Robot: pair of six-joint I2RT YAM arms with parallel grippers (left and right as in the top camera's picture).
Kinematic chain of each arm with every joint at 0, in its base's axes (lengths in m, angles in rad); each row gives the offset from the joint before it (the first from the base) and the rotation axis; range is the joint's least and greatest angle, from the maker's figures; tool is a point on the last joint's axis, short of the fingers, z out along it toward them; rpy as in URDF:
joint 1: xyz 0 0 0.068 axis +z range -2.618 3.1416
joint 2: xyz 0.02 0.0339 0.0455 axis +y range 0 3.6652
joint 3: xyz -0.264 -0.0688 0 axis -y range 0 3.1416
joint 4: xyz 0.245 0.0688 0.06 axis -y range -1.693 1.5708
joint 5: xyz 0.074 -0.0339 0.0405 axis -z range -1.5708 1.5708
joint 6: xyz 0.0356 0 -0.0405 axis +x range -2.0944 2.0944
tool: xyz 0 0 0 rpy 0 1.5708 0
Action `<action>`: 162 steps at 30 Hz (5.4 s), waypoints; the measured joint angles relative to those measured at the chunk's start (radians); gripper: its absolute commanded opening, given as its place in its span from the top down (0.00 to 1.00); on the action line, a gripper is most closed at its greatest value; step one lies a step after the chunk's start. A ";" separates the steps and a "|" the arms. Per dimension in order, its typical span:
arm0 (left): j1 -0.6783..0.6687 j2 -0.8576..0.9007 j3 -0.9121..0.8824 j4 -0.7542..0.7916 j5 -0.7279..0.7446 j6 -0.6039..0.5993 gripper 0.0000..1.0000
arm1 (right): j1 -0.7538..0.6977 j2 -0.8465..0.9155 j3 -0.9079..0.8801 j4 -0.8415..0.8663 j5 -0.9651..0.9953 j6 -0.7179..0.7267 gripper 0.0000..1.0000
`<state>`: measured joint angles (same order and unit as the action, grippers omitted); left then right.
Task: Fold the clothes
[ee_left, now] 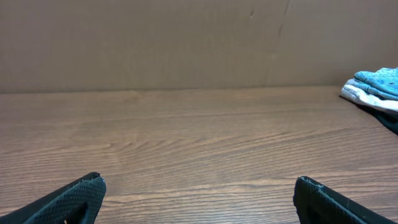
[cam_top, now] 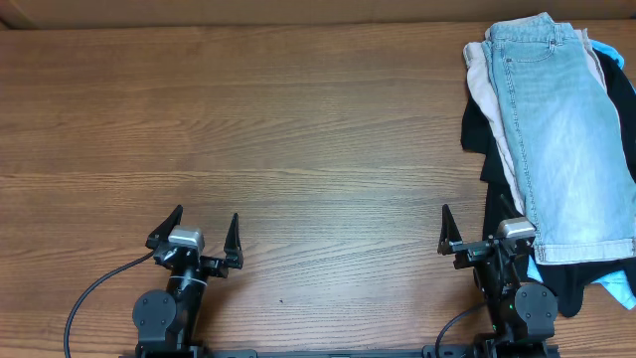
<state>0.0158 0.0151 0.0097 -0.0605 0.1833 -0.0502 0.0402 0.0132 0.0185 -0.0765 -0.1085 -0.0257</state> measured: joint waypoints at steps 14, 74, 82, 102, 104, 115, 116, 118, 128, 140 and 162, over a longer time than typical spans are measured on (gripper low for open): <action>0.000 0.000 0.000 0.000 0.000 0.000 0.00 | 0.000 0.000 0.000 0.000 0.000 0.000 0.00; 0.000 0.015 0.031 -0.019 0.032 0.034 0.00 | 0.000 0.062 0.130 0.026 -0.018 0.000 0.00; 0.000 0.223 0.300 -0.126 0.047 0.076 0.00 | 0.000 0.348 0.489 -0.095 -0.019 0.000 0.00; 0.000 0.986 1.153 -0.701 0.038 0.155 0.00 | 0.000 1.255 1.531 -0.994 0.109 -0.006 0.00; 0.000 1.021 1.154 -0.728 0.038 0.155 0.00 | 0.000 1.341 1.561 -0.982 0.116 -0.008 0.00; 0.000 1.193 1.154 -0.734 0.061 0.154 0.00 | -0.027 1.640 1.565 -0.890 0.278 -0.029 0.24; 0.000 1.205 1.154 -0.728 0.061 0.154 0.00 | -0.040 1.661 1.565 -0.888 0.290 -0.029 0.27; 0.000 1.228 1.154 -0.714 0.063 0.154 0.00 | -0.072 1.710 1.566 -0.890 0.309 -0.029 0.32; 0.000 1.350 1.154 -0.687 0.064 0.154 0.00 | -0.153 1.935 1.566 -0.846 0.349 -0.026 0.38; 0.000 1.432 1.154 -0.656 0.064 0.154 0.00 | -0.152 2.045 1.566 -0.774 0.455 -0.010 0.50; 0.000 1.433 1.155 -0.597 0.064 0.138 0.00 | -0.182 2.061 1.611 -0.801 0.446 0.112 0.96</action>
<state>0.0158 1.4479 1.1645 -0.6579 0.2478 0.0875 -0.1421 2.0739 1.6295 -0.8772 0.3378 0.0860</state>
